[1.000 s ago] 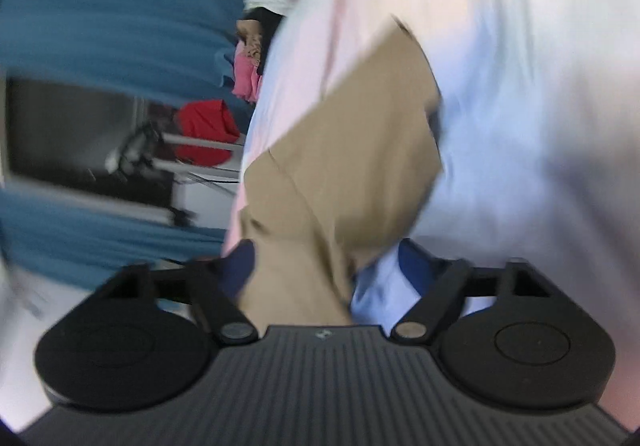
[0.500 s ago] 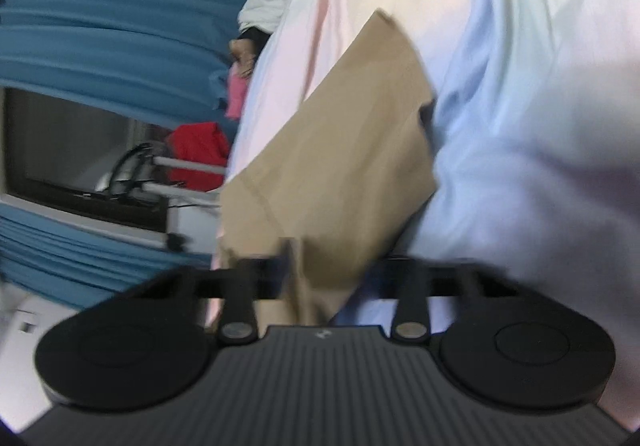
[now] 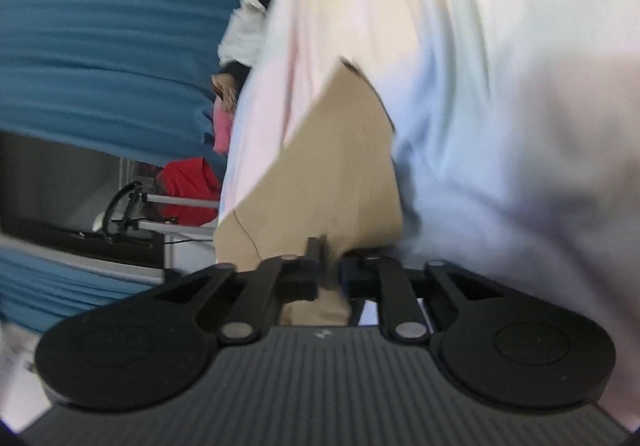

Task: Fold clothes

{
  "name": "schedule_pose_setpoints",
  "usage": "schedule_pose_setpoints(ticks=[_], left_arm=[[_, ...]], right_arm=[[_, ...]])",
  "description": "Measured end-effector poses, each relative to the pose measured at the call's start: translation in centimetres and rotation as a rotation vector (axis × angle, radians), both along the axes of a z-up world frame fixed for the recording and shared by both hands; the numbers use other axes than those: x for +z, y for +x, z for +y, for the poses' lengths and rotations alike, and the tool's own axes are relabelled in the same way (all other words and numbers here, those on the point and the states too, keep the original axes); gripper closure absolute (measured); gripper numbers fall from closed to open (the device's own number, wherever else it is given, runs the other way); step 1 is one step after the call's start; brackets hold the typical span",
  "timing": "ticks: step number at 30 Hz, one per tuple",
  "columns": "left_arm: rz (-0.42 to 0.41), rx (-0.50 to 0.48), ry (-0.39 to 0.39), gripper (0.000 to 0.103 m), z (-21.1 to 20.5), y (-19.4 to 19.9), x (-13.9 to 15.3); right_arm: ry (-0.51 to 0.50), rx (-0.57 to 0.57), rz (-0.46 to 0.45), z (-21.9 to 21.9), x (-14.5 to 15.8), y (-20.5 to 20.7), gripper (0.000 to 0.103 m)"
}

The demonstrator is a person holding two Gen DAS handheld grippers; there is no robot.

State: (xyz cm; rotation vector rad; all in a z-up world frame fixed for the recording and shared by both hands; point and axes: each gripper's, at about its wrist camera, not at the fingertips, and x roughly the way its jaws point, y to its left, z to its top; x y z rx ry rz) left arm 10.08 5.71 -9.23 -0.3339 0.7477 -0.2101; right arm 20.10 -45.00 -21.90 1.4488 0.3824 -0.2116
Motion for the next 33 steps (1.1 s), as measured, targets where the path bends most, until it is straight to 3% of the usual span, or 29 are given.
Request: schedule_pose_setpoints(ticks=[1,2,7,13,15,16,17,18,21,27,31,33], left_arm=[[0.002,0.002,0.000,0.000,0.0,0.0,0.0],[0.003,0.004,0.000,0.000,0.0,0.1,-0.1],[-0.002,0.020,0.007,0.000,0.0,0.4,-0.2],[-0.027,0.043,0.025,0.000,0.1,1.0,-0.1],[-0.037,0.050,0.016,0.000,0.3,1.4,0.0],[-0.043,0.054,0.014,0.000,0.4,1.6,0.1],[-0.050,0.058,0.014,0.000,0.5,1.8,0.3],[-0.058,0.063,0.013,0.000,0.7,2.0,0.4],[-0.064,0.081,0.006,0.000,1.2,2.4,0.8],[-0.082,0.122,-0.036,0.000,3.5,1.9,2.3],[-0.077,0.117,0.015,0.000,5.1,1.5,3.6],[-0.071,0.104,0.066,0.000,5.8,1.4,4.1]], right_arm=[[0.018,-0.006,-0.027,0.1,-0.4,0.1,0.055],[0.021,-0.021,-0.059,0.2,-0.6,0.1,0.043],[-0.046,-0.078,-0.119,0.3,-0.3,1.8,0.038],[-0.336,-0.156,-0.071,-0.3,1.5,4.8,0.040],[-0.382,-0.128,-0.080,-0.5,1.7,6.4,0.050],[-0.414,-0.105,-0.059,-0.5,2.0,7.2,0.062],[-0.454,-0.087,-0.029,-0.4,2.5,7.7,0.088],[-0.493,-0.068,0.000,-0.3,2.9,8.3,0.098],[-0.593,-0.086,0.025,0.4,5.1,8.2,0.098],[-0.831,-0.166,-0.013,4.1,11.9,7.2,0.098],[-1.016,-0.155,-0.080,9.7,16.3,7.5,0.098],[-1.109,-0.100,-0.120,13.9,17.1,7.9,0.098]])
